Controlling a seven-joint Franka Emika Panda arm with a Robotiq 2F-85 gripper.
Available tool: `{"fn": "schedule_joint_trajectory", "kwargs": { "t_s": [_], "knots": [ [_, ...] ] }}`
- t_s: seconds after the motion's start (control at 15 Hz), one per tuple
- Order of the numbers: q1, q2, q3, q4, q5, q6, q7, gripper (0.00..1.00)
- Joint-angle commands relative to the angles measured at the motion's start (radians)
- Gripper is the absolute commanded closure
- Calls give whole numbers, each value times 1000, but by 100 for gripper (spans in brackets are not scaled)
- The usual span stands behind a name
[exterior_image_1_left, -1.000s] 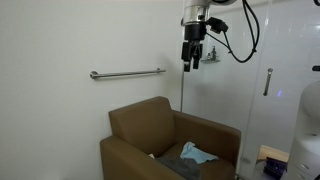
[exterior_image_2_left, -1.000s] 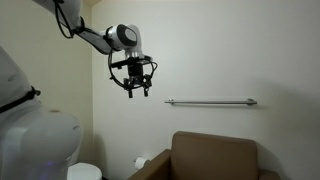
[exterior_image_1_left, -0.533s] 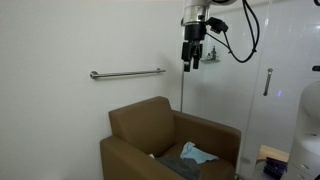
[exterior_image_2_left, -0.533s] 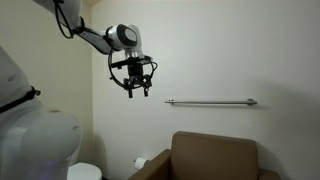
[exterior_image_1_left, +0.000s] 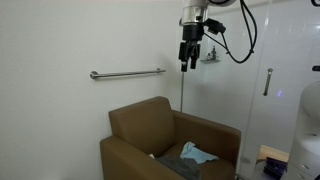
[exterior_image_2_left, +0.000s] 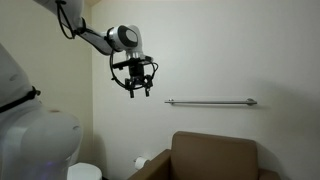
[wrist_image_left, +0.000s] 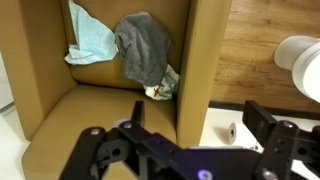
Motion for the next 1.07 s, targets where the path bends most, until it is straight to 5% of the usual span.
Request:
{"fn": "schedule_joint_trajectory", "kwargs": {
  "t_s": [0.0,0.53,1.0],
  "knots": [
    [1,123,-24,53,-21,91,-20,0],
    [-13,407,-125,212,14,101,-167,0],
    [-19,594,-136,201,59,204,-188,0]
  ]
}}
